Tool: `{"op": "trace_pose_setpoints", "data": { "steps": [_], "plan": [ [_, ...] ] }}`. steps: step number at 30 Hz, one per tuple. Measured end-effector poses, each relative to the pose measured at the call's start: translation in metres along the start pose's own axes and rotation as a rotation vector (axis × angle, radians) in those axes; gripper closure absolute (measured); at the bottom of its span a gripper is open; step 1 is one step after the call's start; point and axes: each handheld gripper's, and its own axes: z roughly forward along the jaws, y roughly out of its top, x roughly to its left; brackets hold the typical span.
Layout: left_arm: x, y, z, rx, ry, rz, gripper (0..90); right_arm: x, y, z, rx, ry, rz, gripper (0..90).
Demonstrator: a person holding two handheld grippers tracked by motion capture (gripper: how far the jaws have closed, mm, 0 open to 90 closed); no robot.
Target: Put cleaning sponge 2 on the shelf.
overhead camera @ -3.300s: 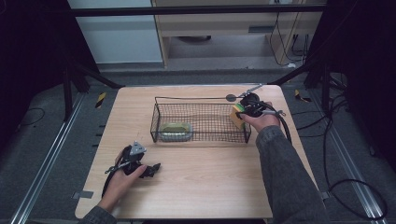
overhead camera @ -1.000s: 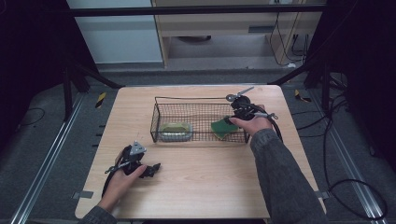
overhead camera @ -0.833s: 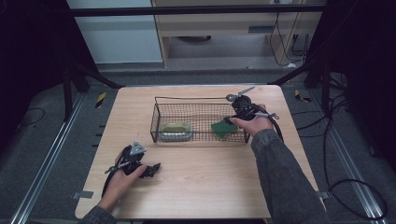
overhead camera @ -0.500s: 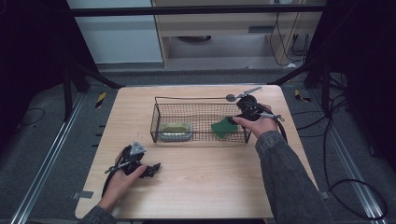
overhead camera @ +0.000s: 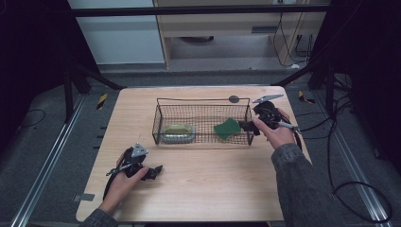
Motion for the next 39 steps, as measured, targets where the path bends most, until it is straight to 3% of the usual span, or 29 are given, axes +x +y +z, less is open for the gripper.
{"op": "trace_pose_setpoints", "data": {
  "steps": [9,17,20,31,39],
  "plan": [
    [0.0,0.0,0.0,0.0,0.0,0.0,0.0,-0.008,-0.027,-0.021,-0.012,-0.018,-0.007,10.1],
    [0.0,0.0,0.0,0.0,0.0,0.0,0.0,-0.009,-0.049,-0.037,-0.066,-0.046,-0.025,9.0],
    [0.0,0.0,0.0,0.0,0.0,0.0,0.0,-0.01,-0.06,-0.038,-0.072,-0.057,-0.033,9.1],
    [0.0,0.0,0.0,0.0,0.0,0.0,0.0,-0.019,-0.1,-0.033,-0.06,-0.071,0.033,9.6],
    [0.0,0.0,0.0,0.0,0.0,0.0,0.0,-0.023,-0.117,-0.028,-0.046,-0.071,0.057,9.8]
  ]
}}
